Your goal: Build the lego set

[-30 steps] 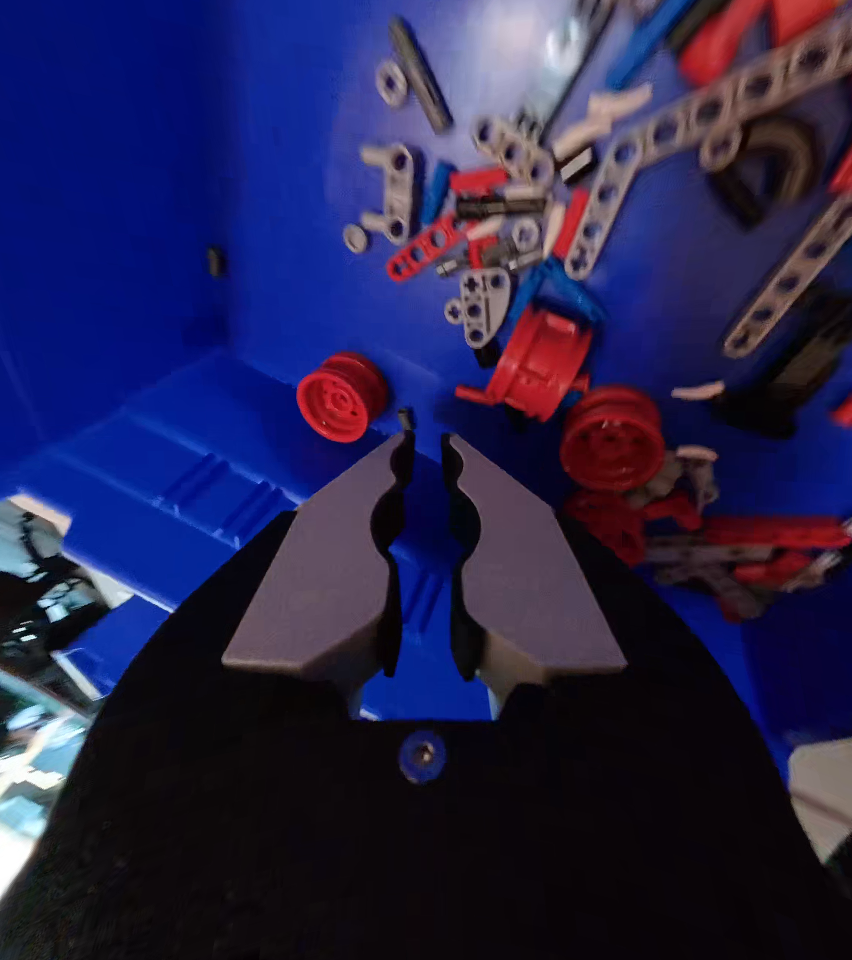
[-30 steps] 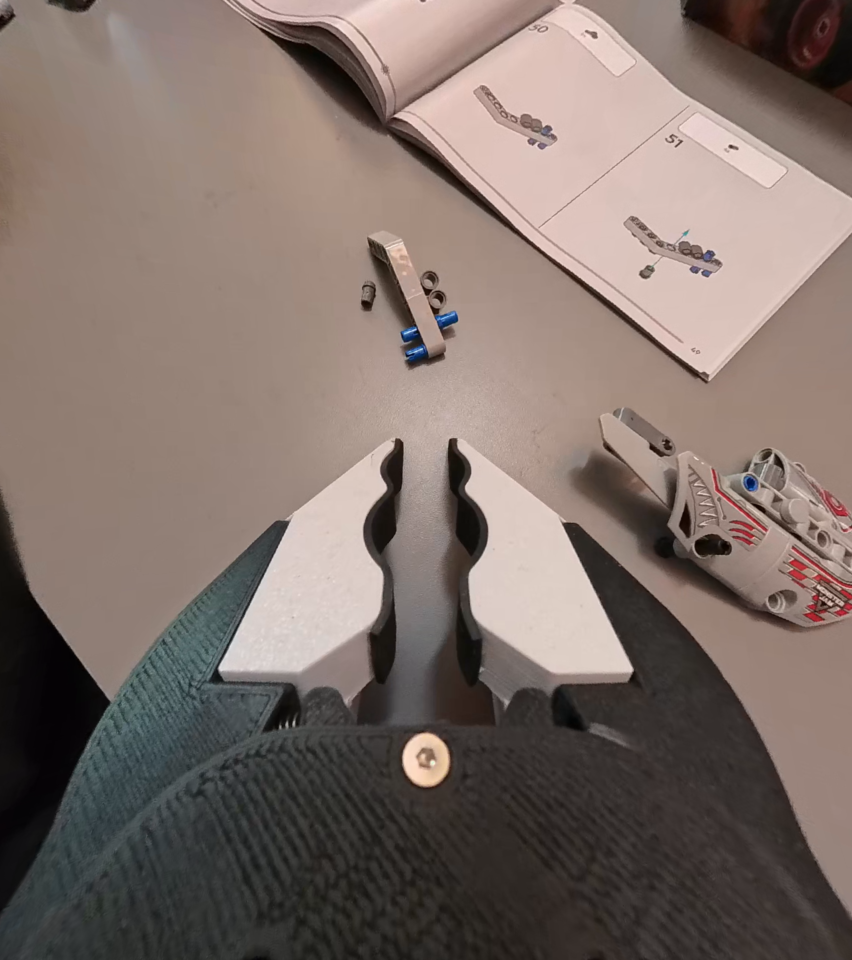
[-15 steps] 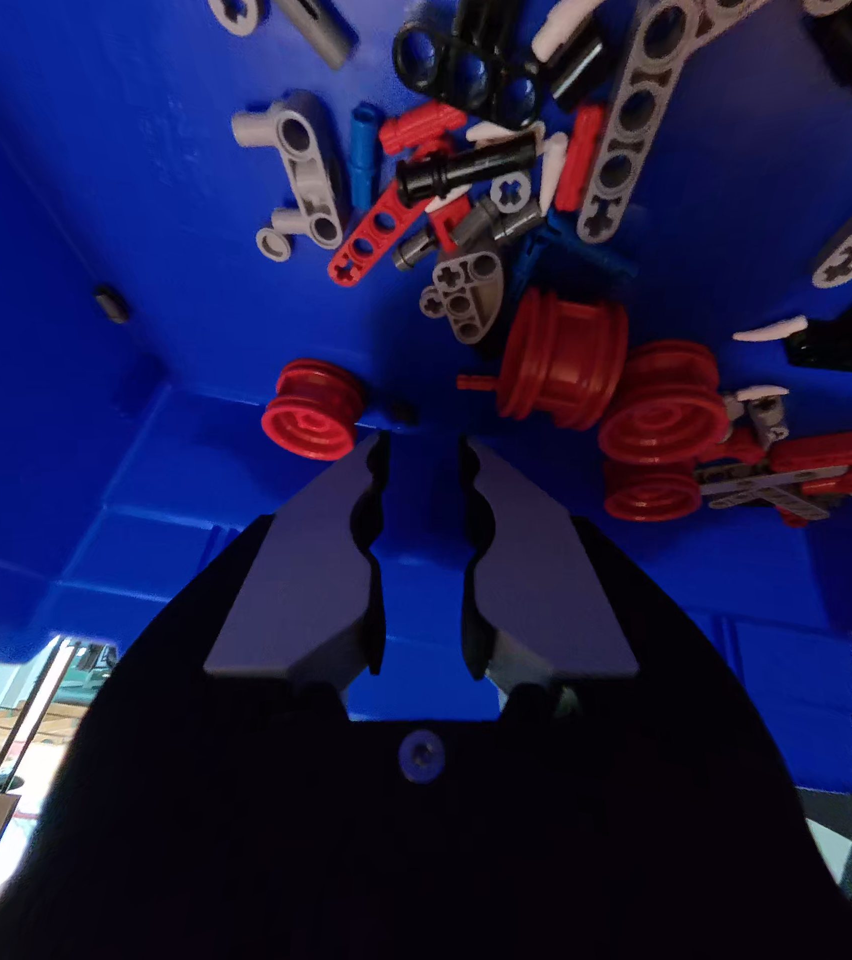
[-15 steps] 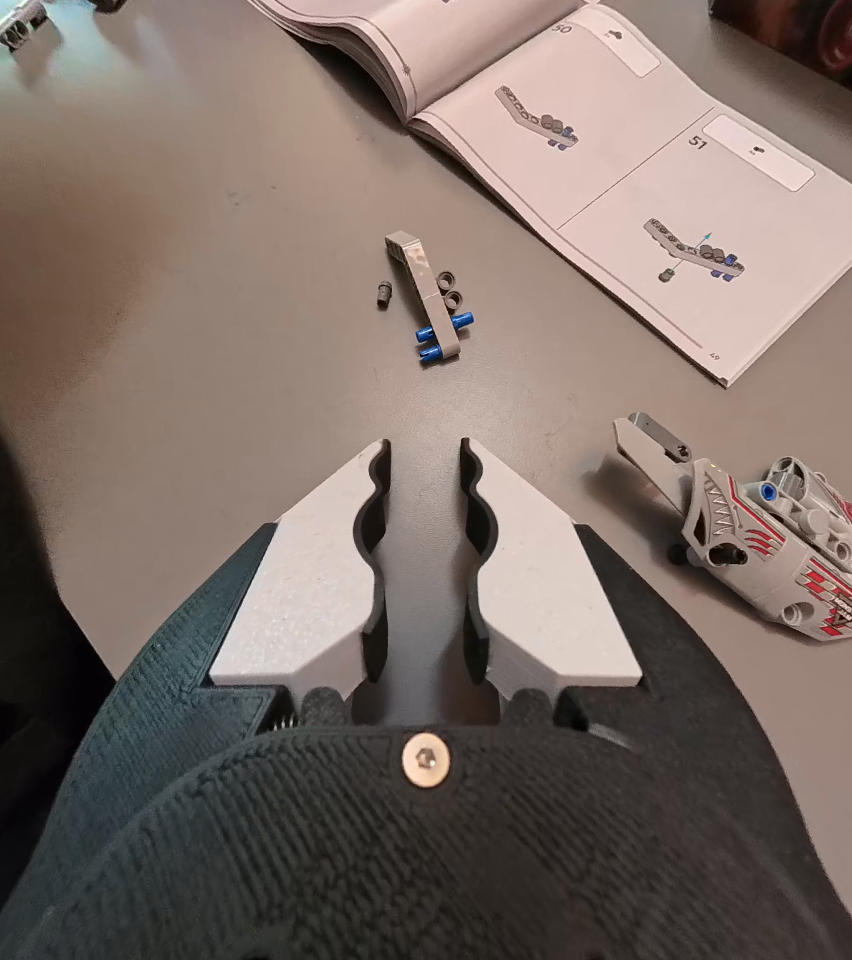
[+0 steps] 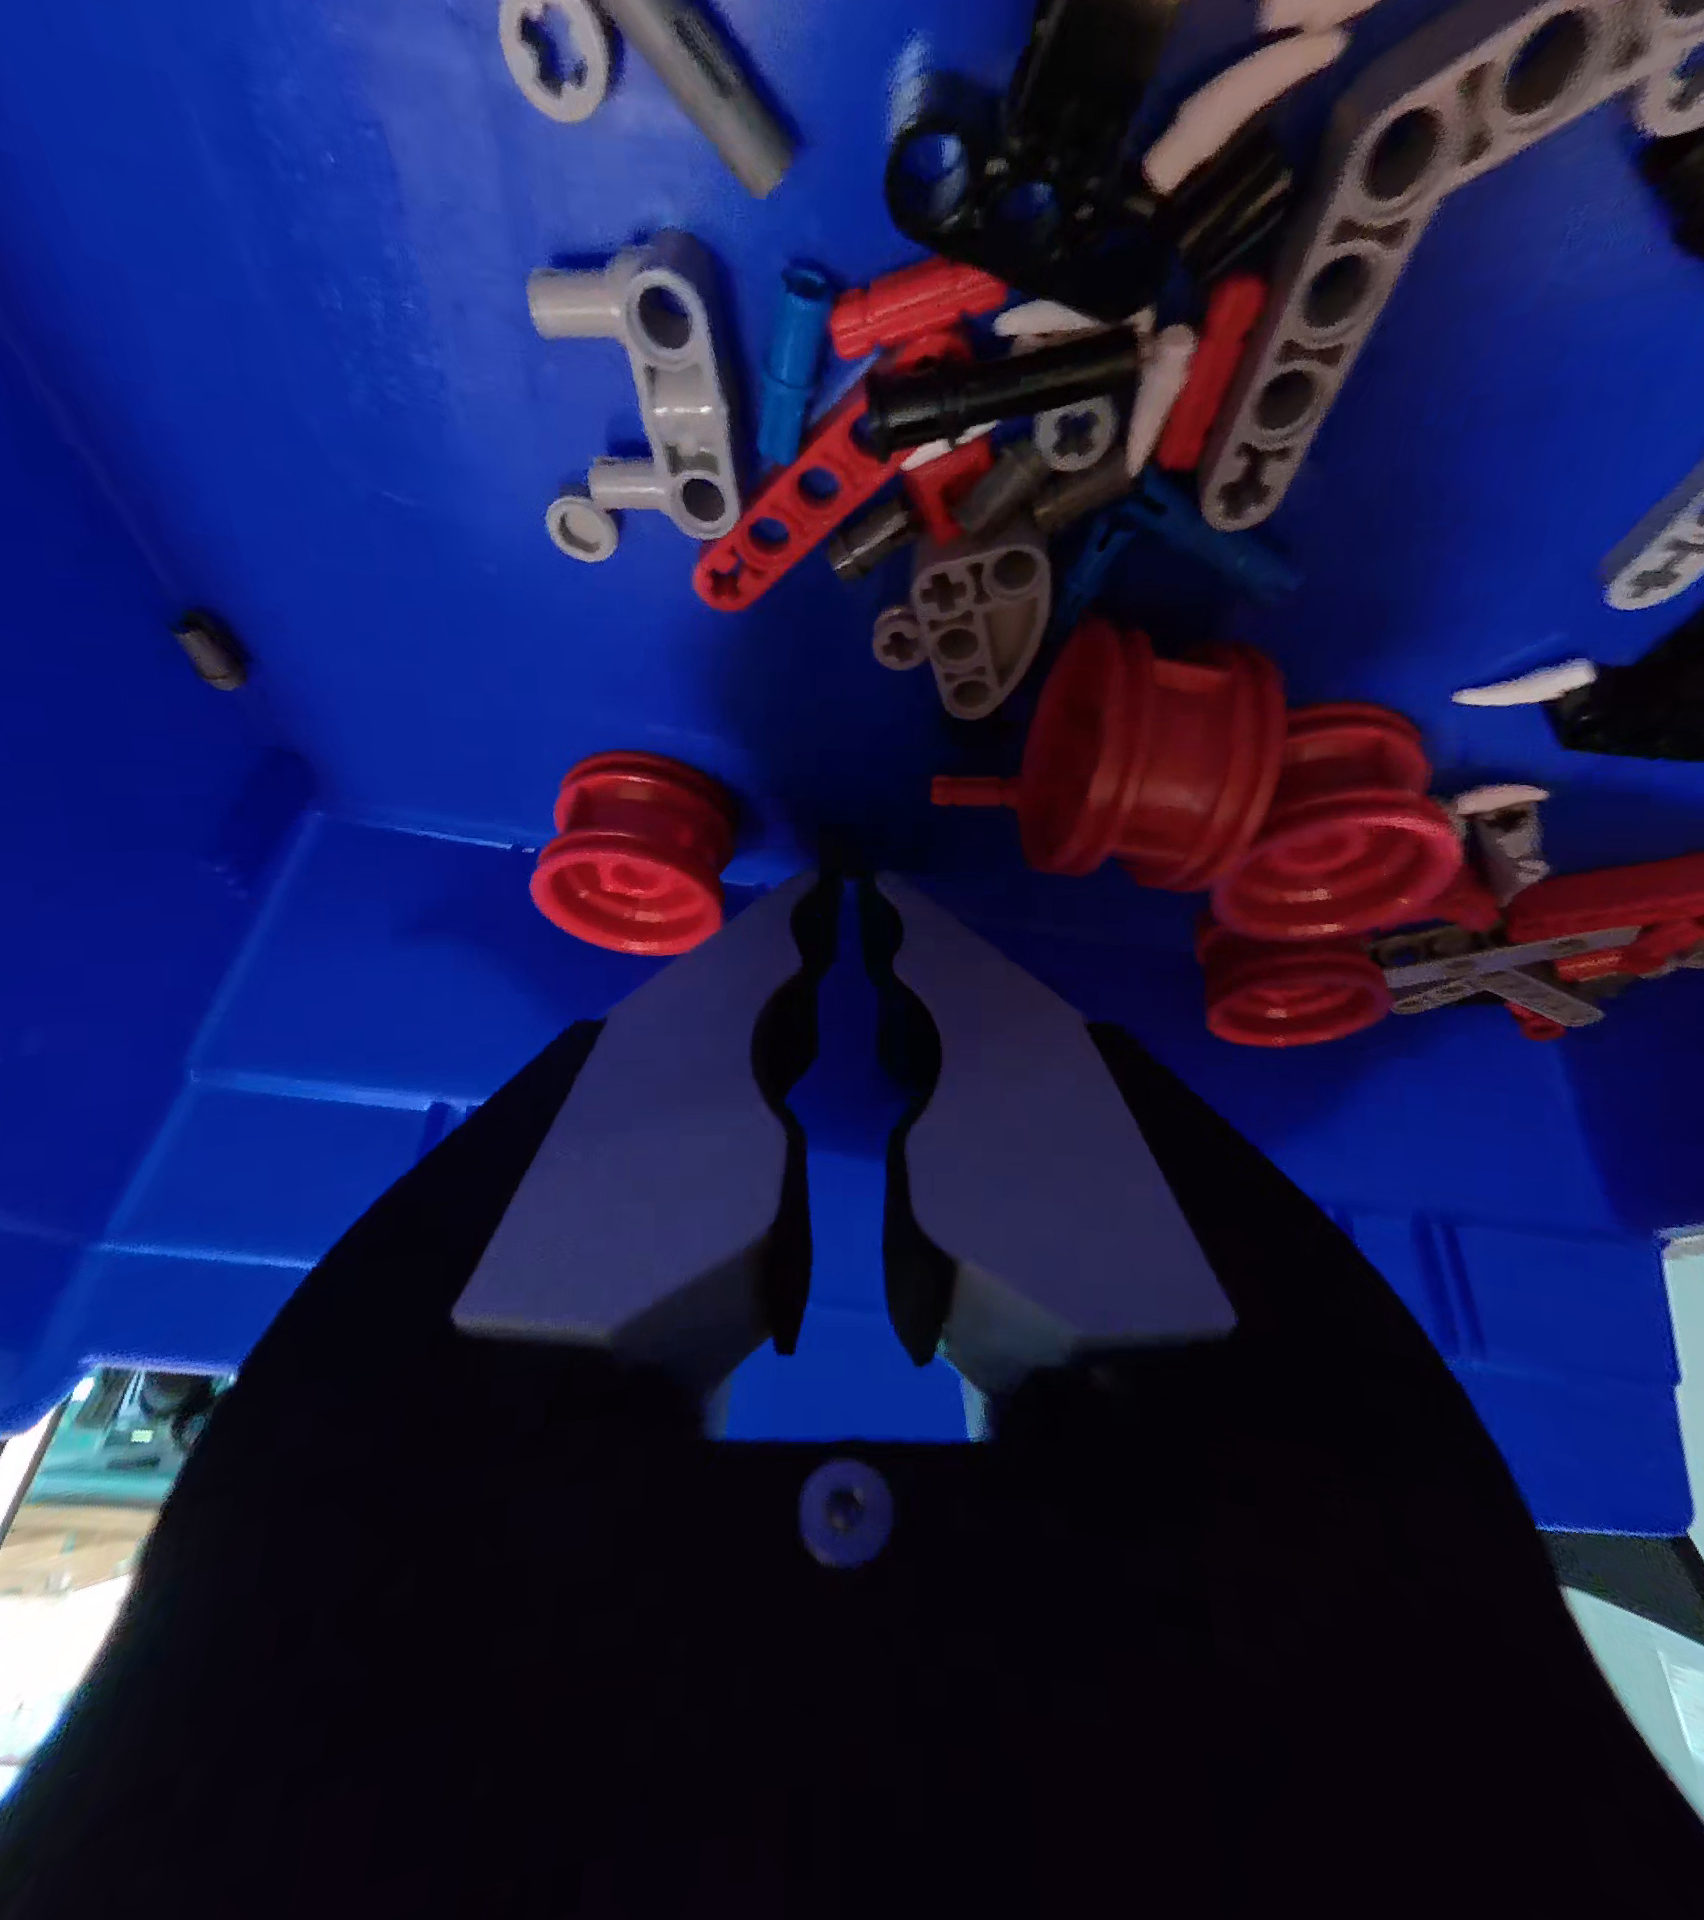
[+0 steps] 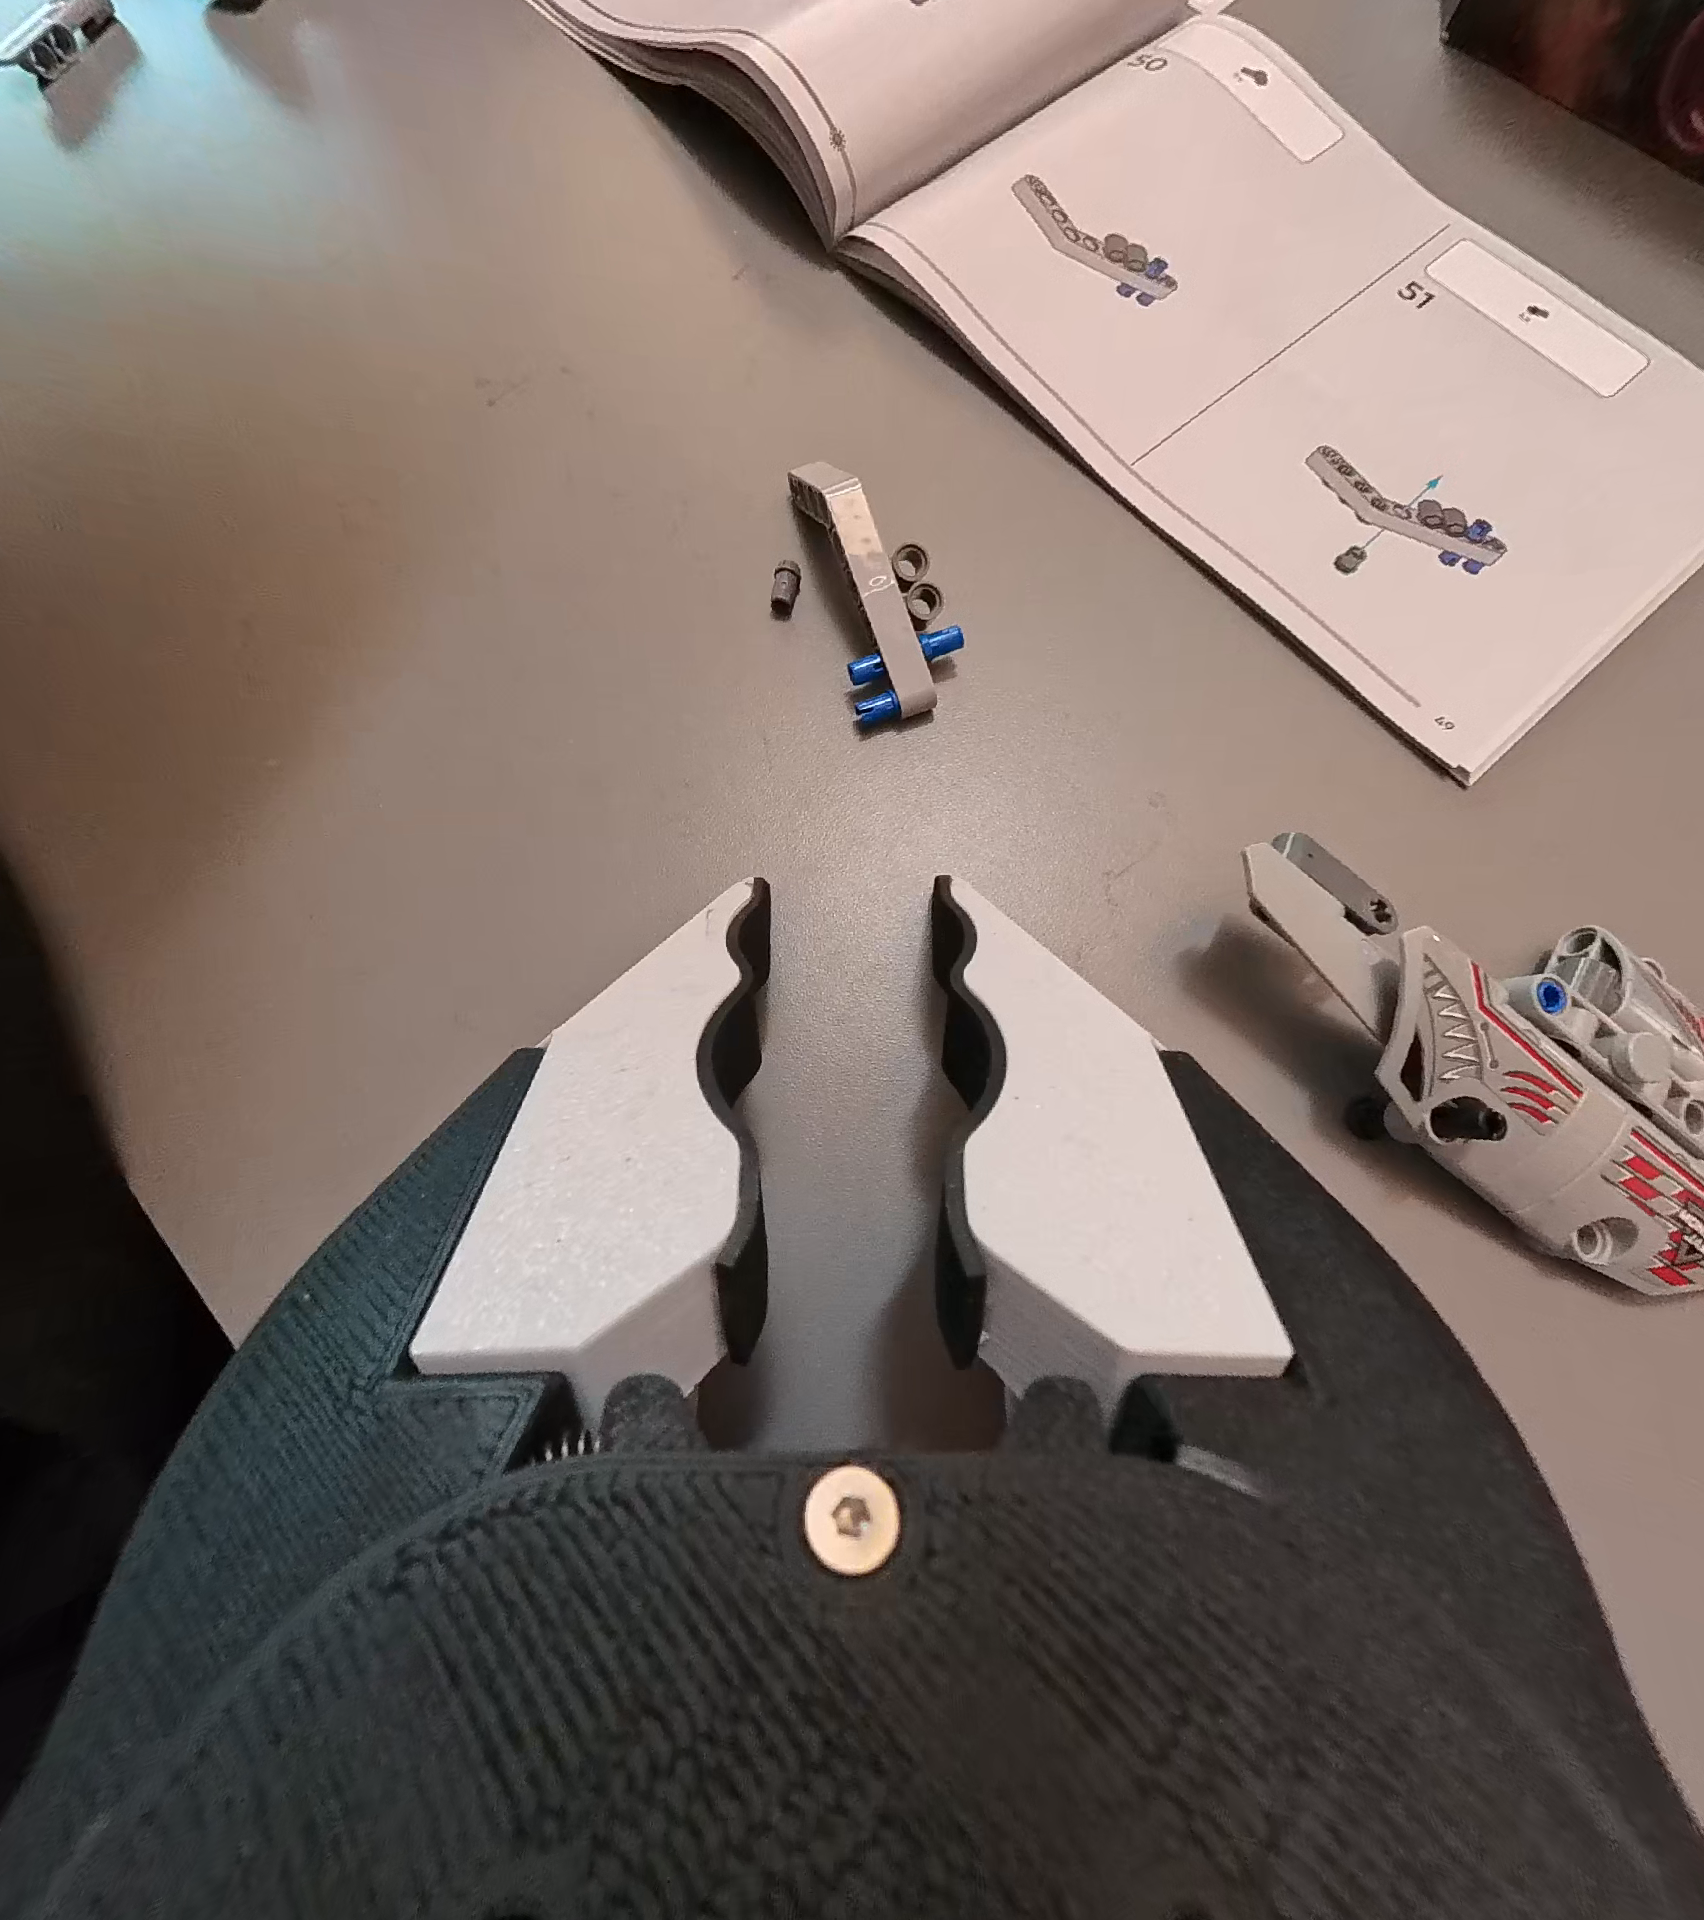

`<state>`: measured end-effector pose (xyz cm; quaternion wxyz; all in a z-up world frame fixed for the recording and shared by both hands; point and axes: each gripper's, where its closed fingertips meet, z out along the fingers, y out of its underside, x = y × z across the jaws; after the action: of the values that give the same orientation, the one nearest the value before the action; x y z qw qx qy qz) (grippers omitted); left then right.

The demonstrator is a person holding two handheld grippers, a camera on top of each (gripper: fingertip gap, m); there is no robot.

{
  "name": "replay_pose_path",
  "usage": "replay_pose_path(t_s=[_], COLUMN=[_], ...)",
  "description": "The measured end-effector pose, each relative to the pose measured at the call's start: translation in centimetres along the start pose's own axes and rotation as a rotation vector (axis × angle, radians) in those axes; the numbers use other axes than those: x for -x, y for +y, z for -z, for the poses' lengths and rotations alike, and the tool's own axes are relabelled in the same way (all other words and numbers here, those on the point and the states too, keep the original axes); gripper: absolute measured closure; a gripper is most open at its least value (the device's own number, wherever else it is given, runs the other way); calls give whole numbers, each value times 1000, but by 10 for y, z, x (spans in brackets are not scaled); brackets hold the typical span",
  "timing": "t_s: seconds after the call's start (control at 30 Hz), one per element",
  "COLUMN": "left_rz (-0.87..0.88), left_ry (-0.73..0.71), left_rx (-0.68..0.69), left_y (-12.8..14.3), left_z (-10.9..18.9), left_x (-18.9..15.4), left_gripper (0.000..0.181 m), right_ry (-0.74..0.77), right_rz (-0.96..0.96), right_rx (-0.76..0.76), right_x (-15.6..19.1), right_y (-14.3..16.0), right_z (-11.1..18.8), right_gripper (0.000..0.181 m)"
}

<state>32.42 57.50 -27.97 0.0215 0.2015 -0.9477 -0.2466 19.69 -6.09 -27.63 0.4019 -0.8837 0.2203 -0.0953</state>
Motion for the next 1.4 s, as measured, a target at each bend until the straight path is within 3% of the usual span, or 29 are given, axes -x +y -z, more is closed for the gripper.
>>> replay_pose_path(t_s=[0.1, 0.2, 0.3, 0.37, 0.43, 0.53, 0.63, 0.73, 0.8, 0.9, 1.03, 1.13, 1.4], left_rz=[3, 52, 121, 125, 46, -93, -202, -354, -449, -518, -543, -535, -494], left_ry=[-37, -115, -207, -267, -329, -360, -299, -300, -346, -366, -406, -351, -254], left_rx=[-89, -215, -496, -676, -812, -919, -1019, -1022, -979, -1018, -1072, -1099, -1164], left_y=[-7, -9, -21, -34, -62, -127, -214, -290, -324, -362, -386, -395, -396], left_z=[13, 43, 108, 163, 210, 243, 248, 237, 230, 233, 241, 237, 238], left_x=[-4, -5, -18, -44, -84, -148, -211, -263, -287, -314, -324, -329, -333], left_gripper=[181, 181, 181, 180, 181, 181, 181, 181, 181, 180, 180, 180, 179], right_ry=[-1, 1, 3, 4, 4, 6, 4, 5, 4, 0, -4, 3, 8], right_rz=[-3, -3, 0, 0, 1, -3, -6, -13, -2, 8, 1, 9, 16], right_rx=[0, 0, 0, 0, 0, 0, 0, -1, 0, 0, 0, 0, 0], right_x=[0, 0, 0, 0, 0, -1, -1, -2, -3, -3, -3, -3, -3], right_y=[0, 0, 0, 0, 0, 0, 0, 0, -1, -2, -2, -2, -2], right_z=[0, 0, 0, 0, 0, 0, 0, 0, -1, -2, -2, -2, -2], right_gripper=[151, 152, 152, 152, 152, 153, 153, 156, 156, 156, 156, 156, 156])
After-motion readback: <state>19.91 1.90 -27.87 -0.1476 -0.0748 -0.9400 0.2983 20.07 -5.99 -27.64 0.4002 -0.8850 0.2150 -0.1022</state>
